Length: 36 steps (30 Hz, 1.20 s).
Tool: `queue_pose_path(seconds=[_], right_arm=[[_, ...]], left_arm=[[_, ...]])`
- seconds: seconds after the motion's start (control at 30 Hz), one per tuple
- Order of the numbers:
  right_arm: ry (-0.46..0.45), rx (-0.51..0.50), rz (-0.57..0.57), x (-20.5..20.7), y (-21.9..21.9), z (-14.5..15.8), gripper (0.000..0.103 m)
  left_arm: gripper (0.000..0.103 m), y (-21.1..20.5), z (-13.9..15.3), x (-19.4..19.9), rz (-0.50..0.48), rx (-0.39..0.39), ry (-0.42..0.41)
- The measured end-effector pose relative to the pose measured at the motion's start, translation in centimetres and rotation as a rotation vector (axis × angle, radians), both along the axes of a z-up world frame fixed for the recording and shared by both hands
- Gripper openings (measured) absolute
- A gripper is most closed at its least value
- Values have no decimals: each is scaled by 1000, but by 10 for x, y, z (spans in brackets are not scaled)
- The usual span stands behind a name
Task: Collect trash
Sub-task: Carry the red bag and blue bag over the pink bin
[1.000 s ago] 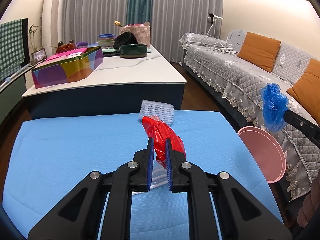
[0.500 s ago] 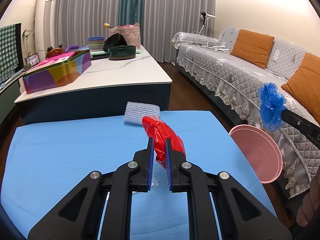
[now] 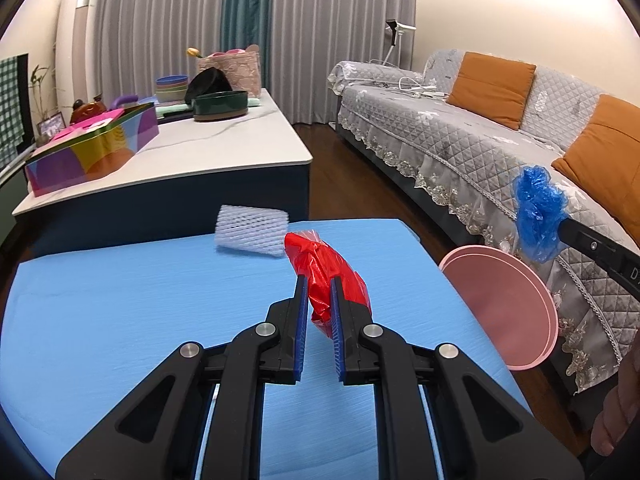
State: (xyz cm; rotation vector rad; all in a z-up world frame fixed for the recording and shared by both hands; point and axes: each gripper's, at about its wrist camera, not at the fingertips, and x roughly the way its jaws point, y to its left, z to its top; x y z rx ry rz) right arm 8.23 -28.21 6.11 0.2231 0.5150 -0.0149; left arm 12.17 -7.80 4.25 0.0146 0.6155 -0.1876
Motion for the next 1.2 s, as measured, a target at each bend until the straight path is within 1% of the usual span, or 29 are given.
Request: queue_pose_path(seconds=[0.57,0.9,1.2], right_arm=[[27,7,-93,2,-43,-16,1],[75,3,-178,6,-78,-36,1],[93,1,-221,8,-99,-45,1]], left_arm=[[11,-54,-10,9,-90,-15,-1],[11,-94,-15,17,-167,-37,-10],[11,-129,-30,22,-232,-49,18]])
